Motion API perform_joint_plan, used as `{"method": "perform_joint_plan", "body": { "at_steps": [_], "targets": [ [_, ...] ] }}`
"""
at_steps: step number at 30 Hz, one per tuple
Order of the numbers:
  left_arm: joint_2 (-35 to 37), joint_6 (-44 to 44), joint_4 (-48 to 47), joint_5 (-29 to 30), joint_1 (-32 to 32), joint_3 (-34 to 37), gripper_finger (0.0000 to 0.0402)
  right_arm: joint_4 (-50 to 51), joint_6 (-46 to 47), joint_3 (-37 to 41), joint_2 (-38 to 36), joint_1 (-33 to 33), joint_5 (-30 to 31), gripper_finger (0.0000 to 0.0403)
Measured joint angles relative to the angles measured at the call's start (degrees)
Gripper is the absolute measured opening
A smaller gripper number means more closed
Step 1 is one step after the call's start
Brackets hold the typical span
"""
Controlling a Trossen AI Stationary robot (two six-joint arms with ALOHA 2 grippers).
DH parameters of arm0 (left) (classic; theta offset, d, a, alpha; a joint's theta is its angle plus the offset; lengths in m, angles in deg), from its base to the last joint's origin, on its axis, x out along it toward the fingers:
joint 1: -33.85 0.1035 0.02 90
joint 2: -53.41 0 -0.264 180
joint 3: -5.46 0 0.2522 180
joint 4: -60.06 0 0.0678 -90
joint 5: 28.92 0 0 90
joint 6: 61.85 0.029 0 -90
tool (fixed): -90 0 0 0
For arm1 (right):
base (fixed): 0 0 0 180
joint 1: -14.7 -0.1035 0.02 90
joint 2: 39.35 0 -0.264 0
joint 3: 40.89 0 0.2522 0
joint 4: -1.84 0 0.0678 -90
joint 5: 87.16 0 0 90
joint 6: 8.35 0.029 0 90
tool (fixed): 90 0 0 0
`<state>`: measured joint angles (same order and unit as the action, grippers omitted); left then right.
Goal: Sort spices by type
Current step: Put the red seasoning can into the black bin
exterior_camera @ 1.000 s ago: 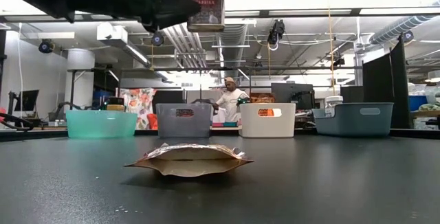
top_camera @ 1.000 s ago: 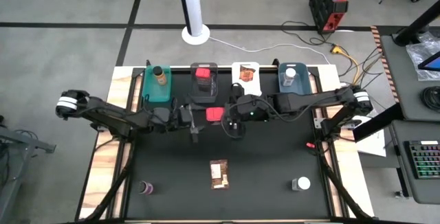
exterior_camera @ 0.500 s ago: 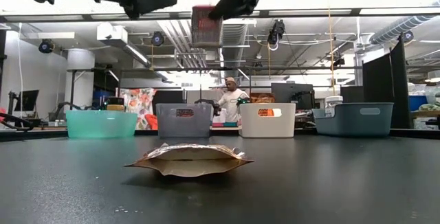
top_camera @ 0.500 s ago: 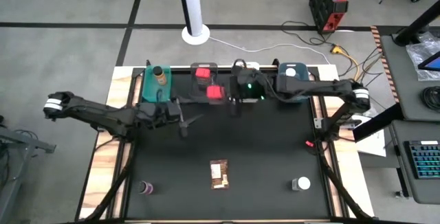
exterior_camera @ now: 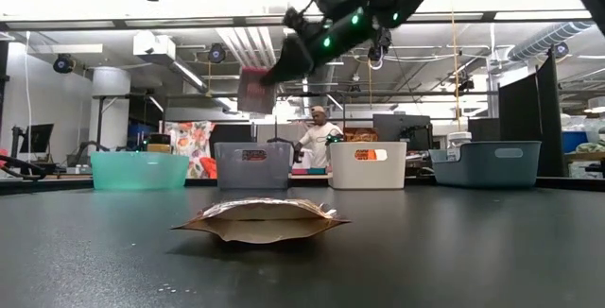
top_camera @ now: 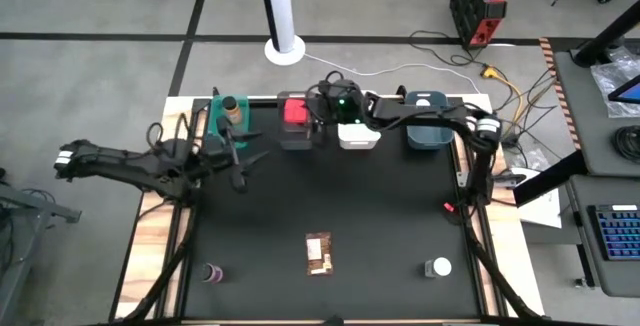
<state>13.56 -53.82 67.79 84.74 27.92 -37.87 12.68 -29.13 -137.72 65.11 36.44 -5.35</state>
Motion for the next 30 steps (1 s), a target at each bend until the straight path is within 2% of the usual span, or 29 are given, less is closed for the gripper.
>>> {"method": "perform_joint_plan", "body": {
  "at_steps": [6, 14, 30],
  "targets": [
    [4.4, -0.2, -4.7, 0.0, 0.0, 0.0, 0.0238, -2.1, 1.9, -0.9, 5.5, 1.5, -0.1, 0.0206],
    [4.0, -0.2, -5.9, 0.0, 0.0, 0.0, 0.0238, -2.2, 2.9, -2.9, 10.7, 1.8, -1.2, 0.0206],
    [2.0, -0.2, -6.2, 0.0, 0.0, 0.1, 0.0238, -2.1, 2.2, -3.0, 12.5, 2.1, -1.3, 0.0208]
  ]
}}
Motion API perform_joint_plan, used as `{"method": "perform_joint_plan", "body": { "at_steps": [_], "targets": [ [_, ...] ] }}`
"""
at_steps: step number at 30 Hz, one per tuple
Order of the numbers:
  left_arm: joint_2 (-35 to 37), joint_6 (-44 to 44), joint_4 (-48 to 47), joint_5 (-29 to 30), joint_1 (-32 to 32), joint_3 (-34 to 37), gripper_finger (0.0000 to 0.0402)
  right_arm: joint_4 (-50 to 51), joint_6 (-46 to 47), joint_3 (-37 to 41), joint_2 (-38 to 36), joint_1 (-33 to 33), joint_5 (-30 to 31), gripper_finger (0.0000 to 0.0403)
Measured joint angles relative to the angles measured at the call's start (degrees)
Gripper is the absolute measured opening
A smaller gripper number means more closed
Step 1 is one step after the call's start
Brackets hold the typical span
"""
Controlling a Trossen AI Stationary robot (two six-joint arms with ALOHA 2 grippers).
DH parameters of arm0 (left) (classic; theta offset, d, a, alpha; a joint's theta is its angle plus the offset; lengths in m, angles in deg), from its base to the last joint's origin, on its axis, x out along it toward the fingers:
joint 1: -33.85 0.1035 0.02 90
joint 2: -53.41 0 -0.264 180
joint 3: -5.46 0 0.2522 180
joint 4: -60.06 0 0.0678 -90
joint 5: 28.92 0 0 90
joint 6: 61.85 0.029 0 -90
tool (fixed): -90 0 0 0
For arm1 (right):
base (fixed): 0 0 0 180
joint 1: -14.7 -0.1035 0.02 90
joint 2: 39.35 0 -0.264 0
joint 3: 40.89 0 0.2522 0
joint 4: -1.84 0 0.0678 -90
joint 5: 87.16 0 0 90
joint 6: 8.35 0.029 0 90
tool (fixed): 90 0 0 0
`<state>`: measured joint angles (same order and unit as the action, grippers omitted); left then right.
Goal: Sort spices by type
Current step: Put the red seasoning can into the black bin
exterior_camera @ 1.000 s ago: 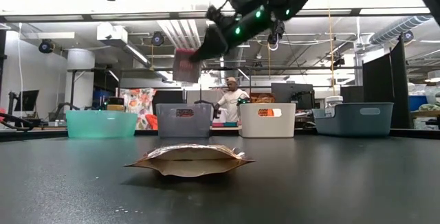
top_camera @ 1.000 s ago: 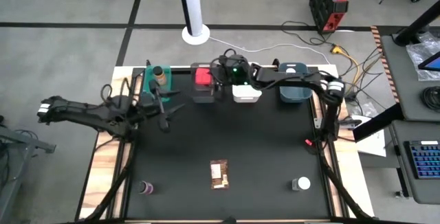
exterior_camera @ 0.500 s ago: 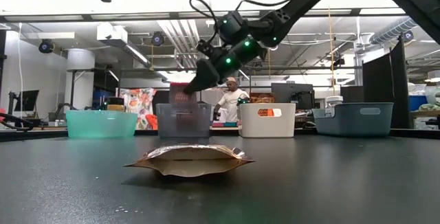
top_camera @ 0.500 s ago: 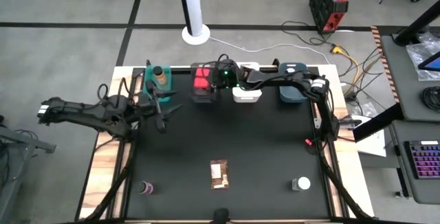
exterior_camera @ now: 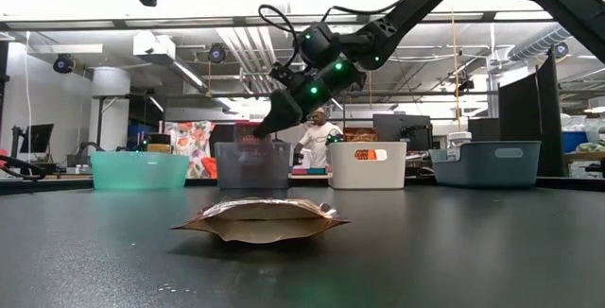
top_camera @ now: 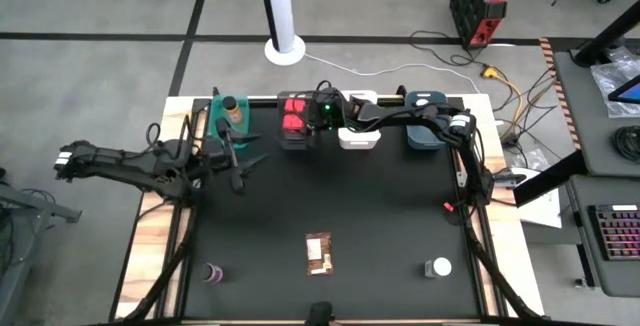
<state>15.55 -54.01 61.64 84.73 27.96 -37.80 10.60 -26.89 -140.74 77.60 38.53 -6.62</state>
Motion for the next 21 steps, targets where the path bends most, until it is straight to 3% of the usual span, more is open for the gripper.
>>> {"method": "perform_joint_plan", "body": {
  "at_steps": [21],
  "targets": [
    [-0.3, 0.0, 0.0, 0.9, 0.0, 0.0, 0.0238, -2.1, -2.0, -0.1, 3.6, 0.0, 0.0, 0.0215]
  ]
}}
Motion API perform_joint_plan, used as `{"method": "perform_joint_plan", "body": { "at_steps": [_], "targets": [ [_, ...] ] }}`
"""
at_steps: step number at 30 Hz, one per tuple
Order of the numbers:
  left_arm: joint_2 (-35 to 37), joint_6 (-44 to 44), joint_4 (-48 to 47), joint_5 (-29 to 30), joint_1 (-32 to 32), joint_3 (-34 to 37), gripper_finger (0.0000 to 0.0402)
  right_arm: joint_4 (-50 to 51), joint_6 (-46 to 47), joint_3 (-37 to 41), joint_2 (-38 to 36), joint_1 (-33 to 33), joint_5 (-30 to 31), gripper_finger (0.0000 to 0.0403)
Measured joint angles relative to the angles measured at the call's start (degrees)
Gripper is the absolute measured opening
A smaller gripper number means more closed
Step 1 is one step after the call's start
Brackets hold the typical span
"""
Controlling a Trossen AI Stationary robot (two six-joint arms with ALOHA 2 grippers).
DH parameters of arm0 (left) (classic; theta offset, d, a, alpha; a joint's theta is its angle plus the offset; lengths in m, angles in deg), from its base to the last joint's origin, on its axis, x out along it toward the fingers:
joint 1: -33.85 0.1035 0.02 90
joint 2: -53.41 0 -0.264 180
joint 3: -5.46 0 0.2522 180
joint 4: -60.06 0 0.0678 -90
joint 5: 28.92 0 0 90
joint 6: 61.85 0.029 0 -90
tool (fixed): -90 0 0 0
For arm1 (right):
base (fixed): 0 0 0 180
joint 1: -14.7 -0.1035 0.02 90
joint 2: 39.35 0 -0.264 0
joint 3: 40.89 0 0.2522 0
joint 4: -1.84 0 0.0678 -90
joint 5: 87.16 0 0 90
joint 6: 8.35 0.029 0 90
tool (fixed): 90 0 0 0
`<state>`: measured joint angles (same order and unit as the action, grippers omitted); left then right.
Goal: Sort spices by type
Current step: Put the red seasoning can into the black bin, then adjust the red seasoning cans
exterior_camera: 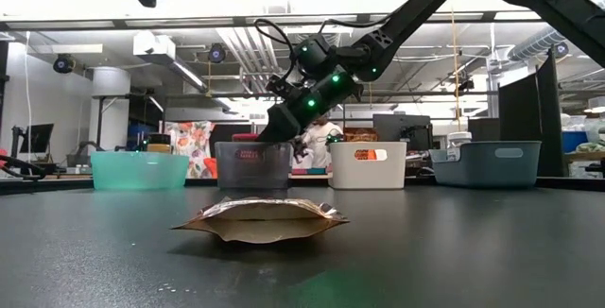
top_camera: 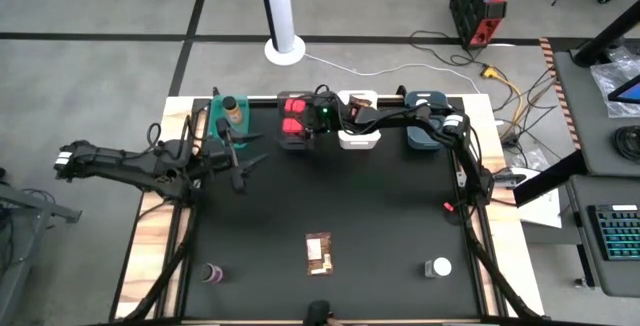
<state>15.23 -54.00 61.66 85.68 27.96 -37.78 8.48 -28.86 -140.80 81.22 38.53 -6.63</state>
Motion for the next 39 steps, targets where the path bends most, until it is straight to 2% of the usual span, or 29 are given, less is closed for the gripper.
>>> {"method": "perform_joint_plan", "body": {
  "at_steps": [10, 18, 24, 30, 33, 36, 39],
  "targets": [
    [0.0, 0.0, 0.0, 0.5, 0.0, 0.0, 0.0238, 0.1, -0.1, 0.0, 0.0, 0.0, 0.2, 0.0250],
    [0.0, 0.0, -0.1, 0.5, 0.0, 0.0, 0.0238, 0.4, -0.2, -0.3, 0.0, 0.0, 0.5, 0.0255],
    [0.0, 0.0, -0.1, 0.5, 0.0, 0.0, 0.0238, 1.7, -0.5, -1.5, -0.9, -0.2, 0.5, 0.0242],
    [0.0, 0.0, -0.1, 0.5, 0.0, 0.0, 0.0238, 4.1, -0.3, -1.8, -4.9, -0.3, 0.5, 0.0233],
    [0.0, -0.2, -0.1, 0.5, 0.0, 0.0, 0.0238, 7.6, 1.5, -2.0, -6.8, -0.2, 3.2, 0.0226],
    [0.0, -0.3, -0.1, 0.5, 0.0, 0.0, 0.0238, 14.6, 5.1, -4.8, -8.2, -0.2, 6.8, 0.0202],
    [-0.1, -0.3, 0.0, 0.5, 0.0, 0.0, 0.0238, 24.1, 8.8, -7.6, -8.5, 0.1, 6.9, 0.0150]
  ]
}}
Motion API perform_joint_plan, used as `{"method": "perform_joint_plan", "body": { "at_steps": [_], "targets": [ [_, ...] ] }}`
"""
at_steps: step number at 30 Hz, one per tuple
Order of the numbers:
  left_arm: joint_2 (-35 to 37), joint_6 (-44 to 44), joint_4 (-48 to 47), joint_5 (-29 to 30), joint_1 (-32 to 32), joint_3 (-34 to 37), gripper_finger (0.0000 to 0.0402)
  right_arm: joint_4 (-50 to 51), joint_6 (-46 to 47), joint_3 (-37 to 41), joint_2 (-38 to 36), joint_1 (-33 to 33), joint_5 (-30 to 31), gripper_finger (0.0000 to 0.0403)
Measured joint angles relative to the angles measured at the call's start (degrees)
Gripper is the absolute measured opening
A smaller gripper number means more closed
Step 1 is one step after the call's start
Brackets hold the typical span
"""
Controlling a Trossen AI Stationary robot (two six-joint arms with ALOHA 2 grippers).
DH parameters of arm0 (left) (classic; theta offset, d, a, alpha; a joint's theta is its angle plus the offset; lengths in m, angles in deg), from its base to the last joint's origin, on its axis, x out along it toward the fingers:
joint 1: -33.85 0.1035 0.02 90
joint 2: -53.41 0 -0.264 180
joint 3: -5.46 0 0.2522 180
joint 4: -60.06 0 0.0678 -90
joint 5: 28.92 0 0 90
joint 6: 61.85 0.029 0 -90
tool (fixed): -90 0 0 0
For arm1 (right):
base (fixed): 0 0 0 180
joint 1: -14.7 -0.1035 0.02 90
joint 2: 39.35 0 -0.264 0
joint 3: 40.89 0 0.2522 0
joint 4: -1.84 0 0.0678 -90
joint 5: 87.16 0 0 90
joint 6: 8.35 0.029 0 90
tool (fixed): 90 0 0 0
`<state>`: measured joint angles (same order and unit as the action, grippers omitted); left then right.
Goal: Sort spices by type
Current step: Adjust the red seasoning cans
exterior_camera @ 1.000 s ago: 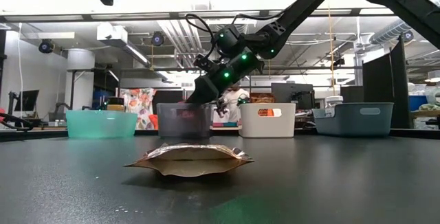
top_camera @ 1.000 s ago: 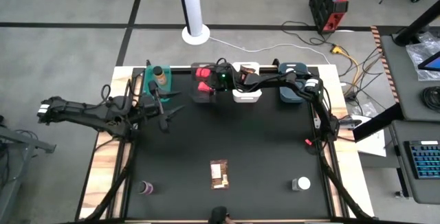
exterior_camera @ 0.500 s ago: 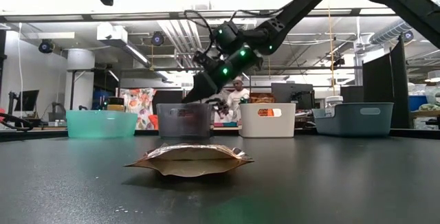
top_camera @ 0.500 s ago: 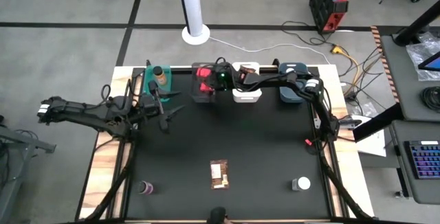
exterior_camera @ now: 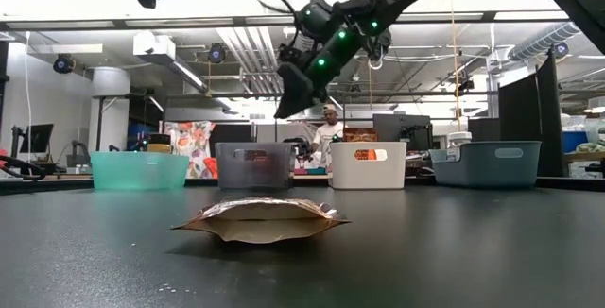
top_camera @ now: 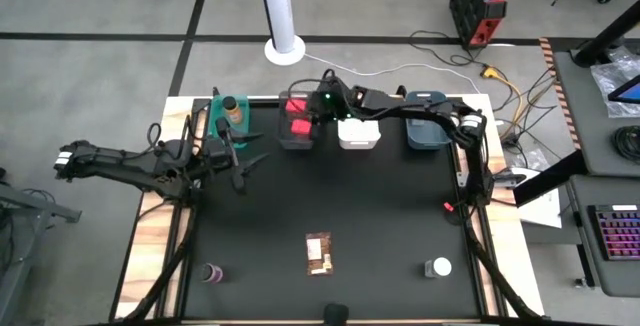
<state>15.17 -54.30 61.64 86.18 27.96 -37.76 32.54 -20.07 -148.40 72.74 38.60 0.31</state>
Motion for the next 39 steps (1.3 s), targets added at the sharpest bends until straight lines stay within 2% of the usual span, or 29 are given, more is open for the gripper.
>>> {"method": "perform_joint_plan", "body": {
  "at_steps": [4, 6, 13, 22, 39],
  "targets": [
    [-0.1, 0.0, 0.0, 0.0, 0.0, 0.0, 0.0238, 4.7, 0.8, -0.8, 0.1, -1.3, 0.1, 0.0049],
    [-0.2, 0.0, 0.0, 0.0, 0.0, 0.0, 0.0238, 4.9, 1.7, -0.9, 0.1, -2.0, 0.0, 0.0021],
    [-0.3, 0.0, 0.0, 0.0, 0.0, 0.0, 0.0238, 5.1, 5.1, -0.6, 0.5, -2.6, 2.6, 0.0009],
    [-0.3, 0.0, -0.1, 0.0, 0.0, 0.0, 0.0238, 3.7, 8.8, 1.1, 2.6, -2.7, 2.6, 0.0009],
    [-0.3, -0.3, -0.4, 0.0, 0.0, 0.0, 0.0238, 0.9, 7.1, 1.2, 3.2, -2.6, 4.2, 0.0009]
  ]
}}
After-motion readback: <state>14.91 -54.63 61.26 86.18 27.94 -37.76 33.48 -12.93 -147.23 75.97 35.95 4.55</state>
